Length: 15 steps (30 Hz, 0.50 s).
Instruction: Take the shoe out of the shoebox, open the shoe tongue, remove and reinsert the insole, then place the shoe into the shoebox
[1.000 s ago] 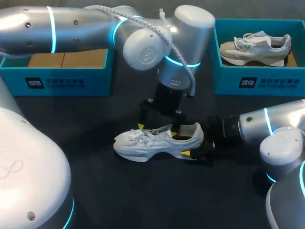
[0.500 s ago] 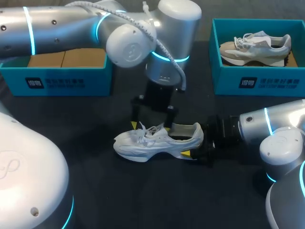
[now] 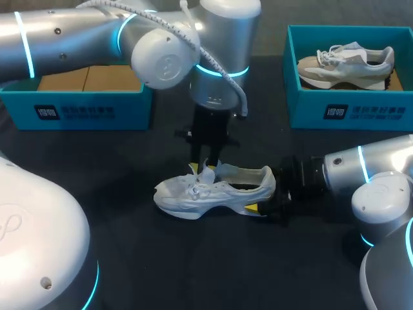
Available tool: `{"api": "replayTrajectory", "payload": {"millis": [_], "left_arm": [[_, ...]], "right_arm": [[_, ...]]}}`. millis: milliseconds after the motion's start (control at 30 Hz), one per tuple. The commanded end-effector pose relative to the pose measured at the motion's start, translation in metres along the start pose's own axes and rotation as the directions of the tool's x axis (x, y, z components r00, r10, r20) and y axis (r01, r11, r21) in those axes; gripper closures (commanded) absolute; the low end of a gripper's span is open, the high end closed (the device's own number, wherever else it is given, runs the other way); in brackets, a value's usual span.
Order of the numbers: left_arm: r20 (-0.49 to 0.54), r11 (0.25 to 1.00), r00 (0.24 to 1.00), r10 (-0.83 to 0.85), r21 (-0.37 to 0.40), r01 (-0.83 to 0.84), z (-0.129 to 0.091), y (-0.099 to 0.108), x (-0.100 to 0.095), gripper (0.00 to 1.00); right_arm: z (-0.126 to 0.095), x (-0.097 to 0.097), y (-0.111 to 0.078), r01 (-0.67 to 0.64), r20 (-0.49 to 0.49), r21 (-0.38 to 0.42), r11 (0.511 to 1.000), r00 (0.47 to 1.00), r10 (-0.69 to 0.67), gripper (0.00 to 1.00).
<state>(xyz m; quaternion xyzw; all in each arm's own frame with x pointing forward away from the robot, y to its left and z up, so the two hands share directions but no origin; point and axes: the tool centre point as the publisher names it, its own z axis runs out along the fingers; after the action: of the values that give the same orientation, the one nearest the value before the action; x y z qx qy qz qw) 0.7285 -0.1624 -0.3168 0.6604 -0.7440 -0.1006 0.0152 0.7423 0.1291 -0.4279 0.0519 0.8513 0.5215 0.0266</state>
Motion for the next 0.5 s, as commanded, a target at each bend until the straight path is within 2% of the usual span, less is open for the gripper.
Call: {"api": "replayTrajectory", "payload": {"millis": [33,333,500], "left_arm": [[-0.052,1.000,0.999,0.004,0.015,-0.003,0.002,0.008,-0.010,1.00],[-0.097,0.998,0.994,-0.049,0.021,0.051,0.008,0.029,-0.032,1.00],[-0.092,0.996,0.991,-0.093,0.010,0.094,0.014,0.034,-0.046,1.00]], "right_arm": [[0.002,0.001,0.000,-0.001,0.001,0.003,1.000,1.000,0.001,1.00],[0.002,0.001,0.000,-0.001,0.001,0.003,1.000,1.000,0.001,1.00],[0.002,0.001,0.000,-0.001,0.001,0.003,1.000,1.000,0.001,1.00]]}}
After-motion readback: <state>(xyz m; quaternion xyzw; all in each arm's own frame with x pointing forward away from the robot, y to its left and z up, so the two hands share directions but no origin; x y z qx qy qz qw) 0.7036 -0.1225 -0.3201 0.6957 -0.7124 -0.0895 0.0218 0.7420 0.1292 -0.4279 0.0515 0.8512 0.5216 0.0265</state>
